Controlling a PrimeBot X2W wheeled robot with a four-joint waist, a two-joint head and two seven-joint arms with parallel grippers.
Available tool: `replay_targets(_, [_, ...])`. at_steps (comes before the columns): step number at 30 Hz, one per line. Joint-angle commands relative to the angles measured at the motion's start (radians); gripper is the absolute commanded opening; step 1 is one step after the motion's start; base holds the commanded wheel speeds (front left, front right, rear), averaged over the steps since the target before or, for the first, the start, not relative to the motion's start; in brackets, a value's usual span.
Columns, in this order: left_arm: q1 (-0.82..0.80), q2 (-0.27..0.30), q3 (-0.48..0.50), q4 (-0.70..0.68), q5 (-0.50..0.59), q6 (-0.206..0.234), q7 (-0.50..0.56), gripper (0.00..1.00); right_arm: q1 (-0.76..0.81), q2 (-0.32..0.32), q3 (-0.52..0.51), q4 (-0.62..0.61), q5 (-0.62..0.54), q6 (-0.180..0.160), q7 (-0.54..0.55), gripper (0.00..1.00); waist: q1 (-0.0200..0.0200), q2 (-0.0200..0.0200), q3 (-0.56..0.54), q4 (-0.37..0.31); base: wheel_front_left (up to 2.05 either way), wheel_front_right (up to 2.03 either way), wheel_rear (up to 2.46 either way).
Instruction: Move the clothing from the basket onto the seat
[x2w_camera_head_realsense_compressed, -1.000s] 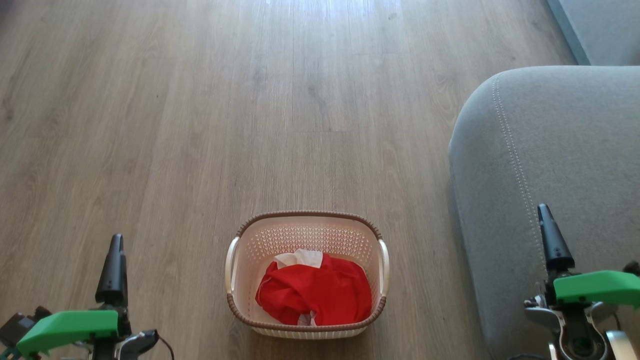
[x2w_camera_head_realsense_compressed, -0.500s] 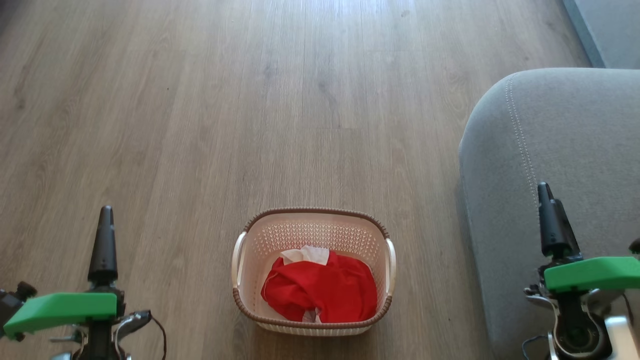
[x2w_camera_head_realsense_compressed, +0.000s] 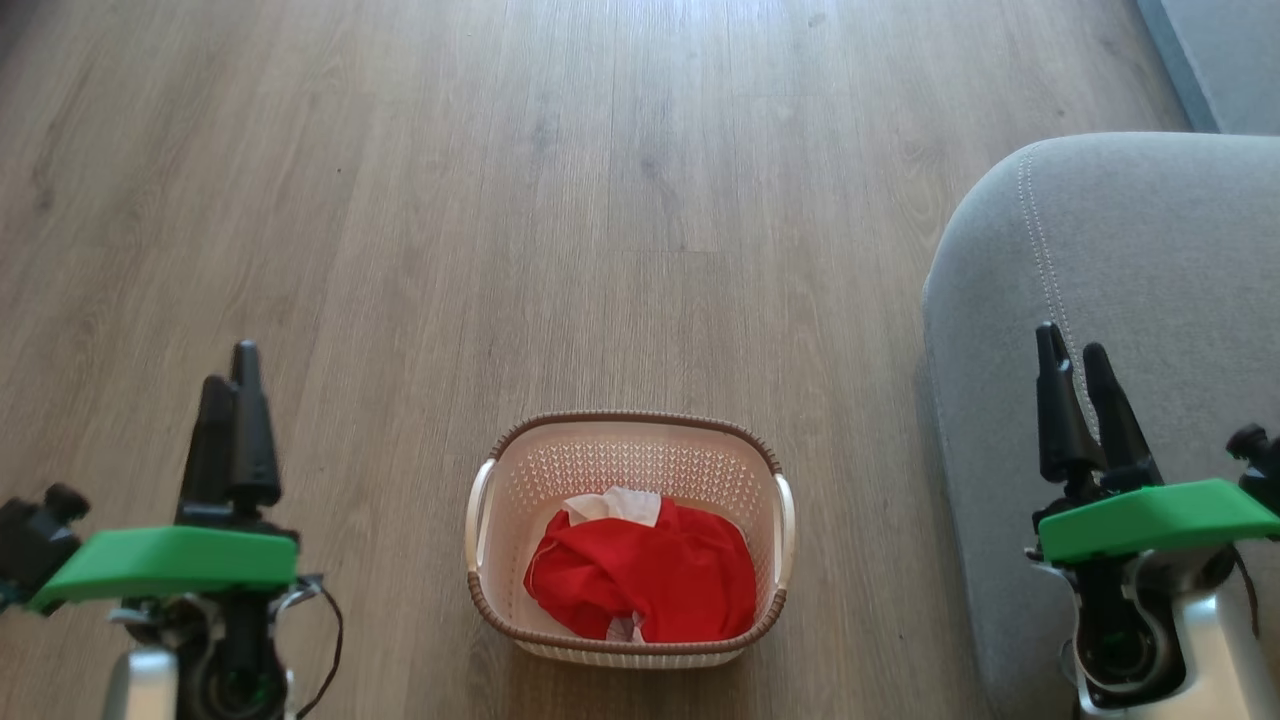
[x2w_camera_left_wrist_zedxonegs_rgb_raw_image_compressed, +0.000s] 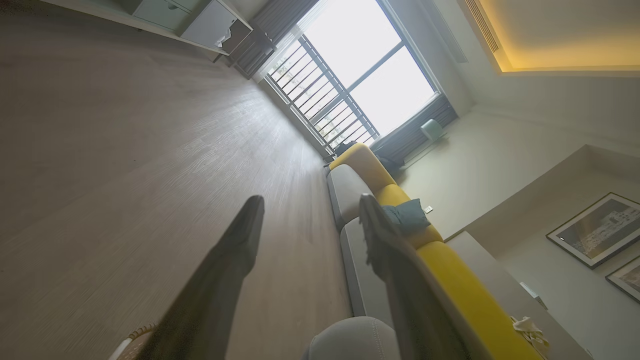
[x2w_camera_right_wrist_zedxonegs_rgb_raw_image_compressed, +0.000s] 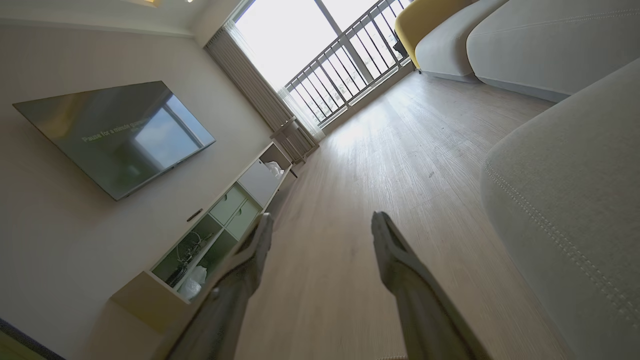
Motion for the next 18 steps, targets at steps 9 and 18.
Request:
replay_targets(9, [-0.051, 0.011, -0.143, -0.105, 0.323, 0.097, -0.034, 1.00, -0.066, -0.012, 0.062, -0.040, -0.185, 0.000, -0.039, 1.00, 0.0000, 0.0000, -0.002, -0.001, 0.00, 0.00, 0.00])
replay_targets(18, [-0.061, 0.018, -0.266, -0.099, 0.523, 0.223, -0.060, 1.00, -0.074, -0.022, 0.093, -0.059, -0.330, 0.000, -0.065, 1.00, 0.0000, 0.0000, 0.003, -0.003, 0.00, 0.00, 0.00])
